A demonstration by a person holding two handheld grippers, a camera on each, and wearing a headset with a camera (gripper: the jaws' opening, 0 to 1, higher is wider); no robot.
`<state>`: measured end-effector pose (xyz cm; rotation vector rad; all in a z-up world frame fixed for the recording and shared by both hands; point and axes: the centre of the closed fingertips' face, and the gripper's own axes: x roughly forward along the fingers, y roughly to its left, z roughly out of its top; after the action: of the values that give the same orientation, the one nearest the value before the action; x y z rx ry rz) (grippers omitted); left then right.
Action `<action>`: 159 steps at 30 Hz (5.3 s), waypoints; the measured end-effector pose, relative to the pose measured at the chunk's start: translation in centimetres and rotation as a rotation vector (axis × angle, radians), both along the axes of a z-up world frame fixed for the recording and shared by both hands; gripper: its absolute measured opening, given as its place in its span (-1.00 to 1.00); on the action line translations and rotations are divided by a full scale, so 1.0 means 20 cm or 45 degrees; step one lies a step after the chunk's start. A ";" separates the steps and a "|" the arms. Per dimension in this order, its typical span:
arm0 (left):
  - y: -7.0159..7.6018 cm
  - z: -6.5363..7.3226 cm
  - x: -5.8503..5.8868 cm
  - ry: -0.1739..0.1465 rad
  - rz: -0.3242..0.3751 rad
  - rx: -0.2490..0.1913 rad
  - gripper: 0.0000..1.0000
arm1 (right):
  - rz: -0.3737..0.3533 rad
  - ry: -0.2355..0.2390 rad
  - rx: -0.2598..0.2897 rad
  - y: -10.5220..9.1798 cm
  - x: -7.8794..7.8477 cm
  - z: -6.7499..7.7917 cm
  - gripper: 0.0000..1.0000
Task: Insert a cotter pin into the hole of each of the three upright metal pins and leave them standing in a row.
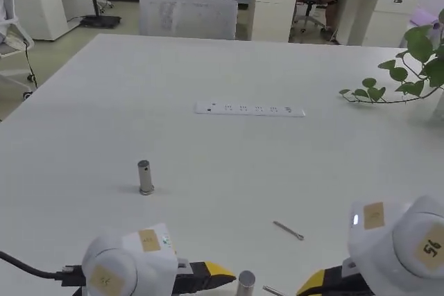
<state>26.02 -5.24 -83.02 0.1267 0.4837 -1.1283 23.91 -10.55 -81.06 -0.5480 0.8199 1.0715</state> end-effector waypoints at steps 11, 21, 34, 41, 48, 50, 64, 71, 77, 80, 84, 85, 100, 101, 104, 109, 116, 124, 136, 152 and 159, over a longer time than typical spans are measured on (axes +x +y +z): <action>-0.02 -0.03 0.01 -0.012 -0.019 0.020 -0.65 | -0.028 0.013 0.000 0.02 0.01 -0.02 -0.94; -0.02 -0.04 0.01 -0.041 -0.026 0.045 -0.74 | -0.047 0.023 0.015 0.04 0.01 -0.01 -0.94; -0.02 -0.04 0.01 -0.052 -0.044 0.093 -0.78 | -0.057 0.031 0.015 0.05 0.02 -0.01 -0.94; -0.02 -0.05 0.01 -0.045 -0.046 0.102 -0.78 | -0.052 0.035 0.008 0.06 0.01 -0.02 -0.94; -0.01 -0.05 -0.01 -0.023 -0.023 0.064 -0.79 | -0.043 0.037 0.000 0.08 0.02 -0.02 -0.95; -0.02 -0.05 -0.01 -0.027 -0.028 0.070 -0.79 | -0.038 0.037 -0.006 0.08 0.02 -0.02 -0.95; -0.01 -0.05 -0.01 -0.017 -0.026 0.077 -0.79 | 0.002 0.020 -0.051 0.08 0.03 -0.02 -0.95; -0.01 -0.05 0.00 -0.014 -0.023 0.078 -0.79 | 0.025 0.005 -0.083 0.08 0.03 -0.02 -0.95; -0.01 -0.05 0.00 -0.012 -0.022 0.078 -0.79 | 0.020 0.009 -0.091 0.08 0.03 -0.02 -0.95; -0.01 -0.05 0.00 -0.012 -0.023 0.079 -0.79 | 0.033 0.001 -0.103 0.08 0.02 -0.02 -0.95; -0.02 -0.05 0.00 -0.010 -0.022 0.077 -0.79 | 0.034 0.005 -0.104 0.08 0.03 -0.02 -0.95; -0.02 -0.05 0.00 -0.011 -0.024 0.079 -0.79 | 0.034 0.006 -0.105 0.08 0.03 -0.02 -0.95; -0.03 -0.05 -0.01 -0.008 -0.031 0.079 -0.79 | 0.040 -0.004 -0.080 0.12 0.04 0.00 -0.95; -0.03 -0.05 -0.01 -0.008 -0.031 0.080 -0.79 | 0.039 -0.005 -0.076 0.12 0.04 0.00 -0.95; -0.03 -0.05 -0.01 -0.007 -0.037 0.080 -0.79 | 0.034 0.000 -0.050 0.13 0.03 0.00 -0.95; -0.03 -0.05 -0.01 -0.006 -0.036 0.080 -0.79 | 0.037 -0.011 -0.043 0.15 0.04 0.00 -0.95; -0.03 -0.05 -0.01 -0.003 -0.035 0.079 -0.79 | 0.042 -0.020 -0.032 0.17 0.05 0.01 -0.95; -0.03 -0.05 -0.01 -0.003 -0.034 0.079 -0.79 | 0.047 -0.026 -0.023 0.19 0.05 0.00 -0.95; -0.04 -0.05 -0.01 0.003 -0.033 0.073 -0.79 | 0.053 -0.034 -0.014 0.20 0.07 0.00 -0.94; -0.03 -0.05 -0.01 0.012 -0.027 0.066 -0.79 | 0.119 -0.049 -0.020 0.21 0.05 -0.01 -0.83; -0.03 -0.05 -0.01 0.016 -0.023 0.065 -0.79 | 0.110 -0.063 -0.018 0.20 0.05 0.00 -0.79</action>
<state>25.85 -5.84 -83.95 0.1689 0.5236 -1.1357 24.87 -6.51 -81.14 -0.6237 0.7666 1.1274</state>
